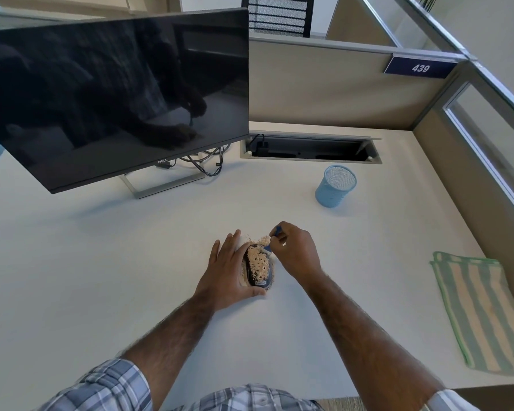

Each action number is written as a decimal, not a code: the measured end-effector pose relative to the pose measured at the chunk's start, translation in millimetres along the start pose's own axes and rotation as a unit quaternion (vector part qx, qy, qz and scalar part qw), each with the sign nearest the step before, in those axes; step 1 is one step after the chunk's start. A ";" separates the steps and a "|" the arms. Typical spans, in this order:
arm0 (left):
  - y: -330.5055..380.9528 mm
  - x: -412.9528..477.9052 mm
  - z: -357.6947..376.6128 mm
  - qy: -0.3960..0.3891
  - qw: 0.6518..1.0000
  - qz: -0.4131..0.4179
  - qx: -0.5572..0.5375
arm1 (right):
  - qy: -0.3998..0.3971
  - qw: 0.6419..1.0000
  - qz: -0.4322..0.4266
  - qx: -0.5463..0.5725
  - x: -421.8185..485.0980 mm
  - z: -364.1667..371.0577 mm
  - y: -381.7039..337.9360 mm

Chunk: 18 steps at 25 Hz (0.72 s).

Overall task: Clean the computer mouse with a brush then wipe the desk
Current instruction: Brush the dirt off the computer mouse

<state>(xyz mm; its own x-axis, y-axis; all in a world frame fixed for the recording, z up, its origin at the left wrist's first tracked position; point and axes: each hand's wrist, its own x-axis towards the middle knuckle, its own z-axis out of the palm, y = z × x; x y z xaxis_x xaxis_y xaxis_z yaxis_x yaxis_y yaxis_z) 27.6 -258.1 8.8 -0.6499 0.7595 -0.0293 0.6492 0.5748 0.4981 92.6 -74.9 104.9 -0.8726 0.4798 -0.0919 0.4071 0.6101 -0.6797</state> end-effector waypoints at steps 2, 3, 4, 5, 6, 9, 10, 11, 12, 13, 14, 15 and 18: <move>-1.1 -0.2 0.8 0.001 1.000 0.000 0.004 | -0.003 1.000 -0.021 0.017 0.7 0.8 -3.0; -1.9 -0.1 1.4 0.002 1.000 0.001 0.005 | -0.014 0.999 -0.033 0.021 0.6 1.4 -5.6; -2.2 -0.1 2.1 0.004 1.000 0.001 0.005 | -0.025 0.999 -0.043 0.013 -0.5 2.1 -7.4; -2.4 -0.1 2.5 0.005 1.000 0.001 0.004 | -0.031 0.998 -0.046 0.000 -1.2 2.6 -8.2; -2.2 0.2 2.8 0.005 1.000 0.001 0.004 | -0.030 0.998 -0.044 -0.011 -1.4 2.4 -7.9; -2.7 0.7 2.9 0.005 1.000 -0.002 0.002 | -0.021 0.999 -0.042 -0.010 -0.7 0.9 -5.7; -2.9 0.6 3.1 0.004 1.000 -0.002 0.003 | -0.025 0.998 -0.048 -0.010 -1.0 0.6 -6.3; -2.9 0.7 3.3 0.004 1.000 -0.001 0.004 | -0.030 0.998 -0.054 -0.015 -1.5 0.4 -7.1; -2.8 0.9 3.4 0.004 1.000 0.000 0.005 | -0.034 0.998 -0.056 -0.022 -1.9 0.1 -7.6; -2.8 0.9 3.4 0.005 1.000 0.000 0.006 | -0.031 0.998 -0.054 -0.026 -2.2 -0.1 -7.7; -2.8 1.0 3.2 0.005 1.000 0.000 0.007 | -0.024 0.998 -0.051 -0.021 -2.6 -0.7 -7.2; -2.9 0.9 3.0 0.005 1.000 0.000 0.006 | -0.018 0.999 -0.050 -0.008 -2.8 -1.1 -6.6; -3.7 1.0 3.6 0.008 1.000 0.002 0.008 | -0.035 0.997 -0.062 0.021 -4.8 -1.1 -7.3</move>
<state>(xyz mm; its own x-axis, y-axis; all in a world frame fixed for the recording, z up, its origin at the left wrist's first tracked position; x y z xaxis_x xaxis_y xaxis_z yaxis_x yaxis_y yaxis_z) 26.0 -258.4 3.8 -0.6535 0.7568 -0.0143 0.6574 0.5768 0.4848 94.2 -81.0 111.1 -0.9331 0.3554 -0.0548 0.2839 0.6345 -0.7189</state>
